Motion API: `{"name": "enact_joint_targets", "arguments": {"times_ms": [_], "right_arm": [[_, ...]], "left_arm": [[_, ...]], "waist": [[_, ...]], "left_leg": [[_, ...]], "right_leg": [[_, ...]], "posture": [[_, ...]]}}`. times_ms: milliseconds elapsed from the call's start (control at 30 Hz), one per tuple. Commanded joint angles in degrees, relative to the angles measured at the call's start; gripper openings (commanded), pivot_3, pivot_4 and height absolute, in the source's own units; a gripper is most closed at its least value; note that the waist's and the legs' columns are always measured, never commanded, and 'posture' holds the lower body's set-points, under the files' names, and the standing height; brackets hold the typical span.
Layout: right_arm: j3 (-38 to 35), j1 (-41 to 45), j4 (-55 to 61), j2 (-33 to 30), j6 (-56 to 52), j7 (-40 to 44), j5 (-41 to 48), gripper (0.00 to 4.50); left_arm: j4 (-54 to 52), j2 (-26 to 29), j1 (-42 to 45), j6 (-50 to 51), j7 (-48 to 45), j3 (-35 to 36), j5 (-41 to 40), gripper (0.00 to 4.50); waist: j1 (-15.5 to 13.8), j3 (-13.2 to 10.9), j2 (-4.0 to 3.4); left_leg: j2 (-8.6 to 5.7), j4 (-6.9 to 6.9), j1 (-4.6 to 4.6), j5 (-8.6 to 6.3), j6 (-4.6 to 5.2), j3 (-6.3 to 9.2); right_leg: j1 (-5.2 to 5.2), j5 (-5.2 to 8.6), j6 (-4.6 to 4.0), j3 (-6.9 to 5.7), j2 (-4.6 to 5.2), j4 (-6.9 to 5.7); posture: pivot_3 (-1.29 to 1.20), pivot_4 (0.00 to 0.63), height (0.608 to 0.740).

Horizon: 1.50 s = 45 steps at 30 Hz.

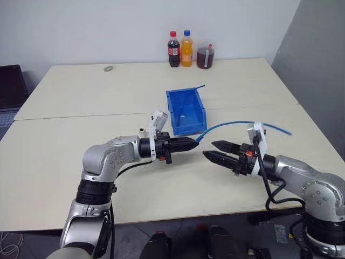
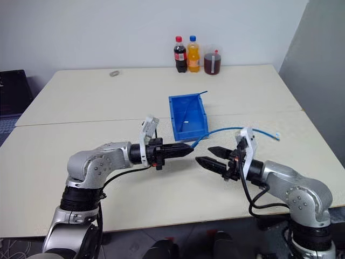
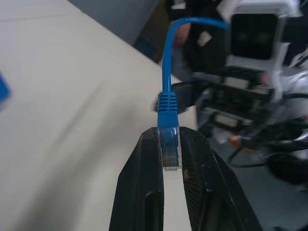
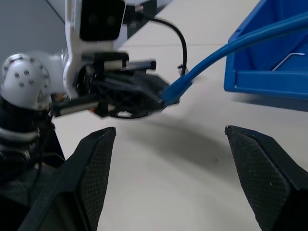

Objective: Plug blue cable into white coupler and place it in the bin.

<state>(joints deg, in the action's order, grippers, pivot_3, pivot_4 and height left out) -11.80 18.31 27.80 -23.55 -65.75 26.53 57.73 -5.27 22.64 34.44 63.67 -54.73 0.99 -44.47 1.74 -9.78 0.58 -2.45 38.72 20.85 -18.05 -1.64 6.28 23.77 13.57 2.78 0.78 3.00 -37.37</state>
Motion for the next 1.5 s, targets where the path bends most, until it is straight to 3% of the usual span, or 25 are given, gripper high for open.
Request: {"name": "enact_joint_targets", "arguments": {"times_ms": [33, 433, 533, 900, 1000, 1167, 1233, 1500], "right_arm": [[-2.1, 2.2, -0.3, 0.2, -2.4, -2.3, 7.3, 3.85], [-0.9, 3.8, -4.3, 0.2, -2.9, -10.3, 23.3, 3.85], [-0.4, 4.0, -4.9, -0.3, -2.5, -11.2, 25.1, 3.38], [2.0, 4.0, -5.1, -2.8, -1.4, -11.4, 29.0, 0.59], [2.5, 4.3, -5.4, -3.4, -0.7, -11.4, 29.2, 0.16], [3.3, 4.7, -5.4, -4.2, 0.1, -11.2, 28.4, 0.13], [3.5, 4.9, -5.4, -4.5, 0.5, -11.6, 27.6, 0.13], [3.7, 7.0, -8.0, -6.1, 2.1, -10.7, 25.2, 0.13]], "left_arm": [[-3.0, 1.1, 0.9, 3.7, -0.7, 1.8, -5.2, 0.23], [-2.8, 1.9, 0.6, 6.8, 0.9, 2.7, -10.7, 0.23], [-2.8, 2.1, 0.4, 6.8, 1.1, 2.6, -11.1, 0.23], [-3.2, 2.2, 0.2, 6.7, 2.1, 2.7, -11.9, 0.23], [-3.3, 2.3, 0.2, 6.9, 2.6, 2.7, -12.5, 0.23], [-4.4, 2.9, -0.2, 3.8, 2.4, 1.9, -10.9, 0.23], [-4.3, 3.2, -0.1, 2.6, 2.0, 2.0, -10.6, 0.93], [-4.6, 7.5, 0.4, -3.2, -1.6, 1.0, -7.0, 2.37]], "waist": [[0.0, 0.0, 0.00], [0.0, 0.0, 0.00], [0.0, 0.0, 0.00], [0.0, 0.0, 0.00], [0.0, 0.0, 0.00], [0.0, 0.0, 0.00], [-0.1, 0.0, 0.00], [-0.1, 0.0, 0.00]], "left_leg": [[-0.01, 0.01, 0.00, 0.00, 0.00, -0.01], [-0.01, 0.01, 0.00, -0.01, 0.01, -0.06], [-0.01, 0.01, 0.00, -0.01, 0.01, -0.06], [-0.01, 0.01, 0.00, -0.04, 0.06, -0.08], [-0.01, 0.01, 0.00, -0.04, 0.06, -0.08], [-0.01, 0.00, 0.01, -0.04, 0.07, -0.09], [0.00, 0.00, 0.01, -0.04, 0.07, -0.08], [0.00, -0.01, 0.02, -0.04, 0.07, -0.08]], "right_leg": [[-0.01, 0.00, 0.00, 0.01, 0.01, -0.01], [0.00, 0.00, 0.00, 0.04, 0.01, 0.01], [0.00, 0.00, 0.00, 0.03, 0.01, 0.01], [0.00, 0.00, 0.00, 0.04, 0.01, 0.03], [0.00, 0.00, 0.00, 0.05, 0.01, 0.03], [0.00, 0.00, 0.01, 0.05, 0.01, 0.05], [0.00, 0.00, 0.01, 0.05, 0.01, 0.05], [-0.01, 0.00, 0.01, 0.04, 0.00, 0.10]], "posture": [[0.00, 0.150, 0.740], [0.00, 0.150, 0.740], [0.00, 0.150, 0.740], [0.00, 0.150, 0.740], [0.00, 0.150, 0.740], [0.00, 0.150, 0.740], [0.00, 0.150, 0.740], [0.00, 0.150, 0.740]]}}
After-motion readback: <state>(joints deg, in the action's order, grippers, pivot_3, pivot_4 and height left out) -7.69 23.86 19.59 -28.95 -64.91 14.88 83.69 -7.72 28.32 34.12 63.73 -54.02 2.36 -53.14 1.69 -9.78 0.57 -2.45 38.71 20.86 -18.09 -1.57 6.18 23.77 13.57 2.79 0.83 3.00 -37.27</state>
